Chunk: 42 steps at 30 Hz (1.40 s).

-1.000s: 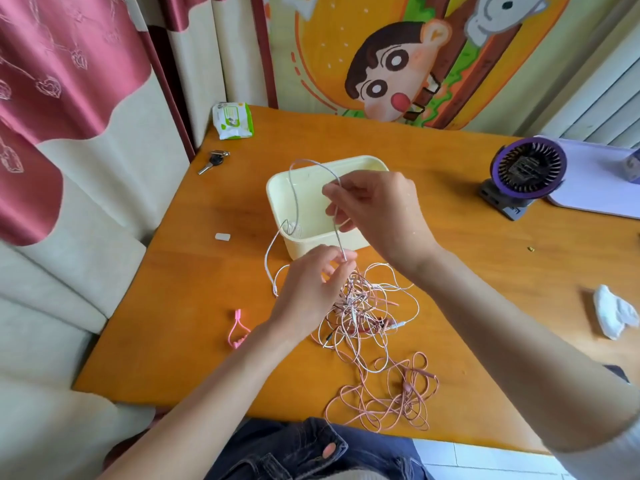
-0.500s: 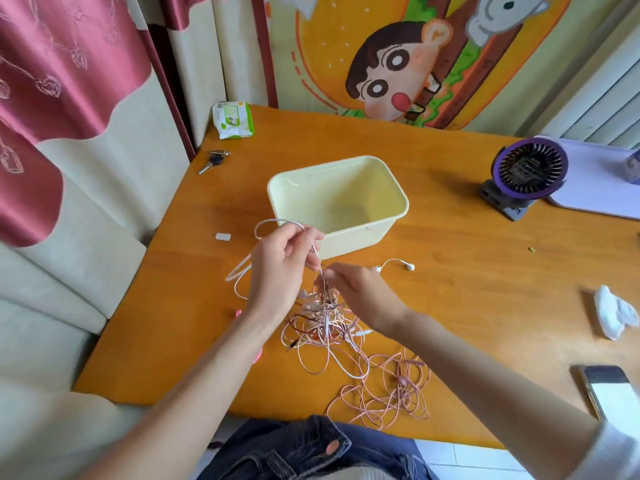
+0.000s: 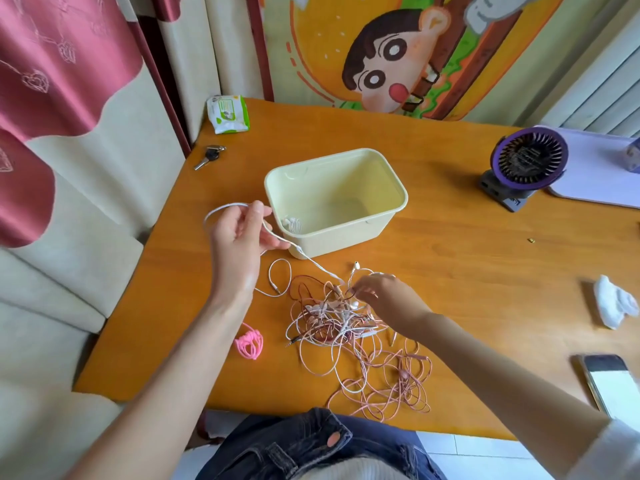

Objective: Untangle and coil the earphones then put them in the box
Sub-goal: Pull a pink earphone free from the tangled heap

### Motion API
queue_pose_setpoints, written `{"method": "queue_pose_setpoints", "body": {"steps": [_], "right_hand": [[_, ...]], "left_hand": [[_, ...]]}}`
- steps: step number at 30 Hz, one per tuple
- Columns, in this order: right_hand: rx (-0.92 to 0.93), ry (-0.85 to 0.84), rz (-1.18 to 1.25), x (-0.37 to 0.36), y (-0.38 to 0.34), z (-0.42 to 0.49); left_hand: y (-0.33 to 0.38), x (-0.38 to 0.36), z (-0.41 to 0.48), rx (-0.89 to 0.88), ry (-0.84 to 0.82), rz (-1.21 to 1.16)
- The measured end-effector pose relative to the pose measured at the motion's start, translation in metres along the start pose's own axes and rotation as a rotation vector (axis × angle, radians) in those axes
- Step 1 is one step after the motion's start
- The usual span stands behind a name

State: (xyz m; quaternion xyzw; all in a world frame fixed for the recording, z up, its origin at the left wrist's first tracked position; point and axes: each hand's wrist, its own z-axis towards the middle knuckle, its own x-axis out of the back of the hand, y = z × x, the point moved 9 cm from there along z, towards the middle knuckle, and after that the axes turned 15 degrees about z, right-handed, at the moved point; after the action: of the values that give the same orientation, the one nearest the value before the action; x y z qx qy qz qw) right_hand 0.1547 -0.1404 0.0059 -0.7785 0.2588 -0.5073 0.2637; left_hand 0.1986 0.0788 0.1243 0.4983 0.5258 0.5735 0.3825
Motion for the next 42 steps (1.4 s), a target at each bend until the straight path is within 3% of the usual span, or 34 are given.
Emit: {"method": "queue_pose_setpoints", "body": {"steps": [6,9,12,15,19,24,27,33,35,39,42], "right_hand": [[0.235,-0.058,0.182,-0.009,-0.063,-0.004],[0.249,-0.165,0.191,-0.026,-0.078,-0.001],[0.172,-0.184,0.045,-0.025,-0.068,0.003],[0.149,-0.081,0.029,0.002,-0.065,0.007],[0.225,0.183,0.453,0.057,-0.094,0.002],[0.29,0.312,0.604,0.089,-0.125,-0.006],[0.316,0.382,0.66,0.105,-0.13,-0.007],[0.262,0.461,0.748,0.118,-0.114,-0.001],[0.185,0.397,0.681,0.105,-0.103,0.006],[-0.003,0.074,0.745,0.043,-0.081,0.011],[0.044,-0.092,0.655,0.003,-0.075,0.002]], "left_hand": [[0.002,-0.012,-0.002,0.025,-0.081,-0.059],[0.007,-0.016,-0.002,0.016,-0.107,-0.105],[0.006,-0.004,0.003,0.017,-0.036,-0.177],[-0.008,0.003,0.011,0.043,-0.024,-0.151],[-0.044,-0.033,-0.005,0.185,-0.299,0.043],[-0.035,-0.089,-0.047,-0.099,-0.684,0.234],[-0.038,-0.096,-0.056,-0.15,-0.691,0.313],[-0.061,-0.089,-0.058,-0.021,-0.69,0.318],[-0.058,-0.085,-0.055,0.015,-0.64,0.241],[-0.038,-0.074,-0.044,0.017,-0.482,0.115],[-0.029,-0.064,-0.035,0.036,-0.376,0.076]]}}
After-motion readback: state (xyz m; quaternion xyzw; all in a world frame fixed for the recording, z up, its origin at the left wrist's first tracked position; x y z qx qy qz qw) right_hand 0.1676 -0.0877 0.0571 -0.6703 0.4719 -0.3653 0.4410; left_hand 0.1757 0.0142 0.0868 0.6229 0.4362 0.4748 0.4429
